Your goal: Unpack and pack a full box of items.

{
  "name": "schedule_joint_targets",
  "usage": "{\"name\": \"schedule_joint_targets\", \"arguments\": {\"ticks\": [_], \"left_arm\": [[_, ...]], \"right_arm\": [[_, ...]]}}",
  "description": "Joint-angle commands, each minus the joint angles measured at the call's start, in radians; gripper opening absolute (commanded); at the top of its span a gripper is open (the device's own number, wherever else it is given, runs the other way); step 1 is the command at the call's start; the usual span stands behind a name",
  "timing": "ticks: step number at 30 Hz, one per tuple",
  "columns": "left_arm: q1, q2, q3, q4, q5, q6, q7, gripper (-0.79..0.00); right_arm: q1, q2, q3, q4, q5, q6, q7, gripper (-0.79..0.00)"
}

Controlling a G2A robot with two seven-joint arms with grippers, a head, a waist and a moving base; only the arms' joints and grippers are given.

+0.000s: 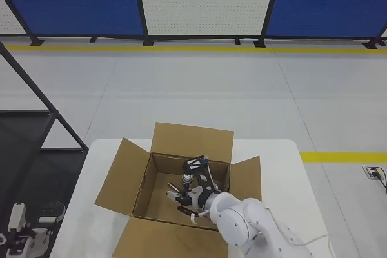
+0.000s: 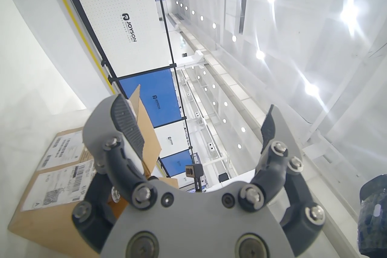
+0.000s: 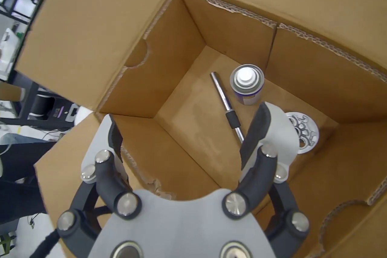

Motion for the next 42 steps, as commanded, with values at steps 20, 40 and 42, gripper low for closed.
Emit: {"name": "schedule_joint_targets", "arguments": {"ticks": [20,40,42], "left_arm": [[0.018,-0.011,-0.014,-0.005,-0.052,-0.007,0.008,0.0],[0.018,-0.011,-0.014,-0.005,-0.052,-0.007,0.008,0.0],[0.018,-0.011,-0.014,-0.005,-0.052,-0.007,0.008,0.0]], "right_arm": [[0.228,-0.169,-0.205,0.428,-0.025,0.193,-0.019,0.0],[0.258,-0.25,-0.175,0.619,-0.003,0.168,-0.093,-0.785],[0.25,-0.252,-0.17,0.609,-0.015,0.176,-0.102,-0.785]]}}
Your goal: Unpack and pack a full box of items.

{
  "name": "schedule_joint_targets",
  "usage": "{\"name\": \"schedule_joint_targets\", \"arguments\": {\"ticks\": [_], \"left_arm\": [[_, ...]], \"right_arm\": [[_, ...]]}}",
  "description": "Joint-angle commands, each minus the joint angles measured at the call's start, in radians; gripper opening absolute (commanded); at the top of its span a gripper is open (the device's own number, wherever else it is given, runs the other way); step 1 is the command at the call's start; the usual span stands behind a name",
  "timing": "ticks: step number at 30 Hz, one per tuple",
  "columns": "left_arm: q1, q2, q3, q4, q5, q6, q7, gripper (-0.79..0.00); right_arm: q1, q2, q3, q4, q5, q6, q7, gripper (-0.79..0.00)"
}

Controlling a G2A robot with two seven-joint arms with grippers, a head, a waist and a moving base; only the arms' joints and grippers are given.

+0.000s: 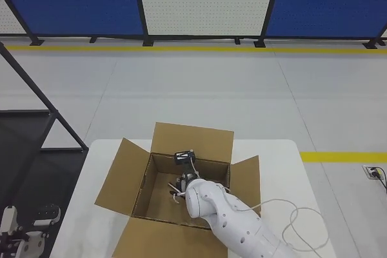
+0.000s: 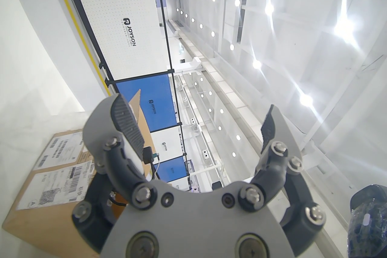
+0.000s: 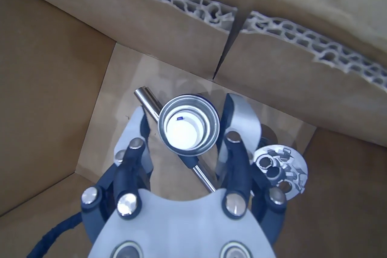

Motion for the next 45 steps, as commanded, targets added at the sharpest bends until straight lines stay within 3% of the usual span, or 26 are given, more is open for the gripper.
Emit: {"name": "schedule_joint_targets", "arguments": {"ticks": [1,5,9,20,26,34,45], "left_arm": [[0.0,0.0,0.0,0.0,0.0,0.0,0.0,0.0],[0.0,0.0,0.0,0.0,0.0,0.0,0.0,0.0],[0.0,0.0,0.0,0.0,0.0,0.0,0.0,0.0],[0.0,0.0,0.0,0.0,0.0,0.0,0.0,0.0],[0.0,0.0,0.0,0.0,0.0,0.0,0.0,0.0],[0.0,0.0,0.0,0.0,0.0,0.0,0.0,0.0],[0.0,0.0,0.0,0.0,0.0,0.0,0.0,0.0]], "right_arm": [[-0.009,-0.001,0.005,-0.015,-0.014,0.008,-0.009,-0.785],[-0.042,0.005,0.021,-0.091,-0.063,0.031,-0.018,-0.785],[-0.104,0.029,0.056,-0.254,-0.147,0.053,0.004,-0.785],[-0.468,0.152,0.276,-1.001,-0.557,-0.059,0.185,-0.785],[-0.686,0.182,0.436,-1.3,-0.63,-0.075,0.171,-0.785],[-0.896,0.19,0.703,-1.314,-0.448,-0.042,-0.085,-0.785],[-1.076,0.192,0.977,-1.314,-0.266,-0.01,-0.18,-0.785]]}}
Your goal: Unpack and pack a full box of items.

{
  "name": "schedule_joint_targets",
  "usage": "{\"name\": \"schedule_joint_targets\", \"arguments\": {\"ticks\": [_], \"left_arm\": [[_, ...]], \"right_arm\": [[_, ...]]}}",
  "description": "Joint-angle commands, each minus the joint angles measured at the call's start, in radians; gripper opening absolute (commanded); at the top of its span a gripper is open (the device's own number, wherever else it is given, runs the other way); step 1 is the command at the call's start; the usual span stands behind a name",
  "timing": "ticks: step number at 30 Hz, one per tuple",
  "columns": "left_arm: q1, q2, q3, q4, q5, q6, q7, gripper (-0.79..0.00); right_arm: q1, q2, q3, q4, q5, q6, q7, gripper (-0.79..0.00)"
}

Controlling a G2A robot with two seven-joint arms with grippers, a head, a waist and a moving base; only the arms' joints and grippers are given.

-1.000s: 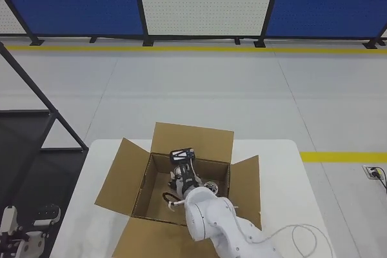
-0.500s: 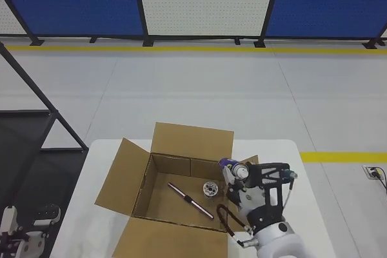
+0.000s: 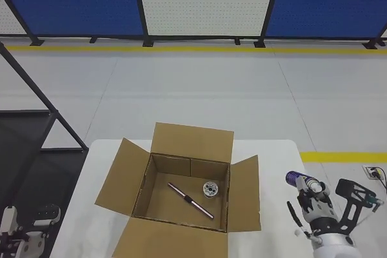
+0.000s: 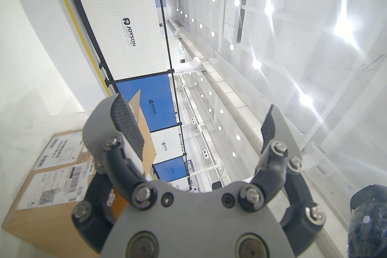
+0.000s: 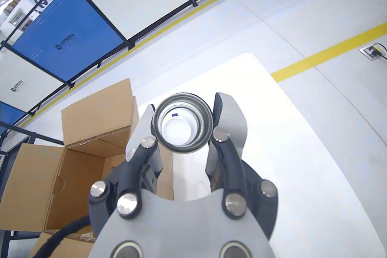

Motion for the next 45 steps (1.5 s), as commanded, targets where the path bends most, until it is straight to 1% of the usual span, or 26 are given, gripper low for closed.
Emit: {"name": "schedule_joint_targets", "arguments": {"ticks": [1,3,13,16,18,20,23,26,32,39,45], "left_arm": [[0.0,0.0,0.0,0.0,0.0,0.0,0.0,0.0],[0.0,0.0,0.0,0.0,0.0,0.0,0.0,0.0],[0.0,0.0,0.0,0.0,0.0,0.0,0.0,0.0],[0.0,0.0,0.0,0.0,0.0,0.0,0.0,0.0],[0.0,0.0,0.0,0.0,0.0,0.0,0.0,0.0],[0.0,0.0,0.0,0.0,0.0,0.0,0.0,0.0],[0.0,0.0,0.0,0.0,0.0,0.0,0.0,0.0],[0.0,0.0,0.0,0.0,0.0,0.0,0.0,0.0],[0.0,0.0,0.0,0.0,0.0,0.0,0.0,0.0],[0.0,0.0,0.0,0.0,0.0,0.0,0.0,0.0],[0.0,0.0,0.0,0.0,0.0,0.0,0.0,0.0]], "right_arm": [[-0.02,0.001,0.03,0.0,0.011,0.009,0.016,-0.785],[-0.03,0.002,0.035,0.0,0.008,0.009,0.057,-0.785],[-0.03,0.002,0.035,0.0,0.008,0.009,0.057,-0.785],[-0.018,0.004,0.008,0.068,-0.056,-0.011,0.047,-0.785],[0.012,0.007,-0.016,0.124,-0.157,0.003,0.063,-0.785],[0.051,0.009,-0.047,0.172,-0.227,-0.013,0.097,-0.785],[0.112,0.009,-0.061,0.251,-0.279,-0.003,0.159,-0.785],[0.16,0.008,-0.072,0.322,-0.334,0.021,0.198,-0.785],[0.23,0.005,-0.073,0.425,-0.401,0.053,0.265,-0.785],[0.28,0.004,-0.07,0.507,-0.472,0.037,0.338,-0.785],[0.316,0.001,-0.06,0.573,-0.456,0.022,0.361,-0.785]]}}
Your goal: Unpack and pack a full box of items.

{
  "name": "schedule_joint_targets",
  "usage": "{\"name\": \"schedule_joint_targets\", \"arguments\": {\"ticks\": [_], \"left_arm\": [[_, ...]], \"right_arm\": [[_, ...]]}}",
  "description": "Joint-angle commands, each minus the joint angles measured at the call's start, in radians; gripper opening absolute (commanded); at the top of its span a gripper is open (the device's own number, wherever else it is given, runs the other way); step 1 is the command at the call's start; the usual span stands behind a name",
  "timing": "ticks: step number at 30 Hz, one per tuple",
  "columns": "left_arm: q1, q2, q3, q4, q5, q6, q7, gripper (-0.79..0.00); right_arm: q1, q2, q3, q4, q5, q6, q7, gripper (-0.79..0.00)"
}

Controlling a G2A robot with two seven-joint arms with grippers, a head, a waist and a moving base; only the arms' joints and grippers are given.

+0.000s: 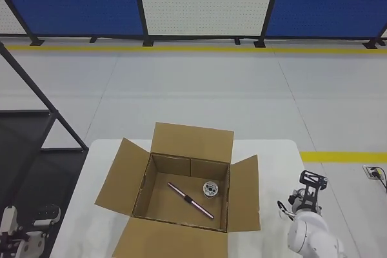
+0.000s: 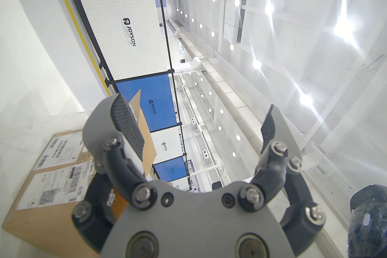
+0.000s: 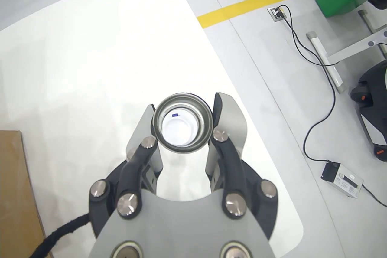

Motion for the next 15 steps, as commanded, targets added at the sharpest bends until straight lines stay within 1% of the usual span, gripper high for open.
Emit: {"name": "schedule_joint_targets", "arguments": {"ticks": [1,8,15], "left_arm": [[0.0,0.0,0.0,0.0,0.0,0.0,0.0,0.0],[0.0,0.0,0.0,0.0,0.0,0.0,0.0,0.0],[0.0,0.0,0.0,0.0,0.0,0.0,0.0,0.0]], "right_arm": [[0.01,-0.001,0.003,0.026,0.005,-0.006,0.002,-0.785],[0.039,-0.006,0.012,0.103,0.023,-0.003,-0.012,-0.785],[0.047,-0.009,0.032,0.14,0.064,0.001,-0.033,-0.785]]}}
